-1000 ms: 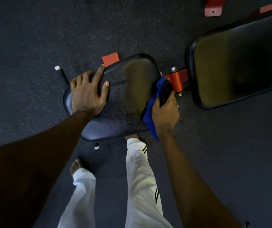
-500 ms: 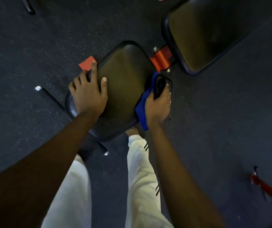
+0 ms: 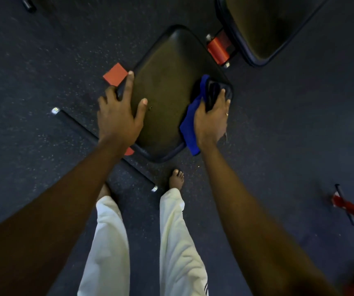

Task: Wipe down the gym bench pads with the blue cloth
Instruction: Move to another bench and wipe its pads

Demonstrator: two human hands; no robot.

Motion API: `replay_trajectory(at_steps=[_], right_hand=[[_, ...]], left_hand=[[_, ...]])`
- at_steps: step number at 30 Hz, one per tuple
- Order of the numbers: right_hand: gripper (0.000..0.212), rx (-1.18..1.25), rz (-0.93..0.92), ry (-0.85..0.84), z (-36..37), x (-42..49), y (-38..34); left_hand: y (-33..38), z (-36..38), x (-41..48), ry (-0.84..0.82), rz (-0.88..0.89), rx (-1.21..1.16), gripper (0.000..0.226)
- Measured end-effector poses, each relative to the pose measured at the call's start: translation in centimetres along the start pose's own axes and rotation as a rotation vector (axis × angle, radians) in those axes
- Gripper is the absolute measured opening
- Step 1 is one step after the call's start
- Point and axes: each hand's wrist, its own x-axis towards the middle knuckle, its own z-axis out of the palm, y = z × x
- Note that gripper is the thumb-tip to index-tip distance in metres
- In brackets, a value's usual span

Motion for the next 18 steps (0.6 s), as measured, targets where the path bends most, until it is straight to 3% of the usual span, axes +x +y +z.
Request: replay_trajectory(at_steps=[6, 9, 13, 18], right_hand=[[0.070, -0.072, -0.418, -0.166, 0.3, -5.8, 2.7], [0.069, -0.064, -0.408, -0.097, -0.3, -2.9, 2.7], [0.071, -0.126, -0.197, -0.001, 1.9, -0.8, -1.2], [0.072, -0.249, -0.537, -0.204, 0.2, -1.2, -1.5]], left_hand=[[-0.3, 0.5, 0.0, 0.063, 0.009, -0.041, 0.067], [-0.6, 0.4, -0.3, 0.048, 0.030, -0.082, 0.067], [-1.5, 0.3, 0.0, 0.009, 0.067, -0.097, 0.069], [-2.2, 0.4, -0.4, -0.012, 0.097, -0.154, 0.071]])
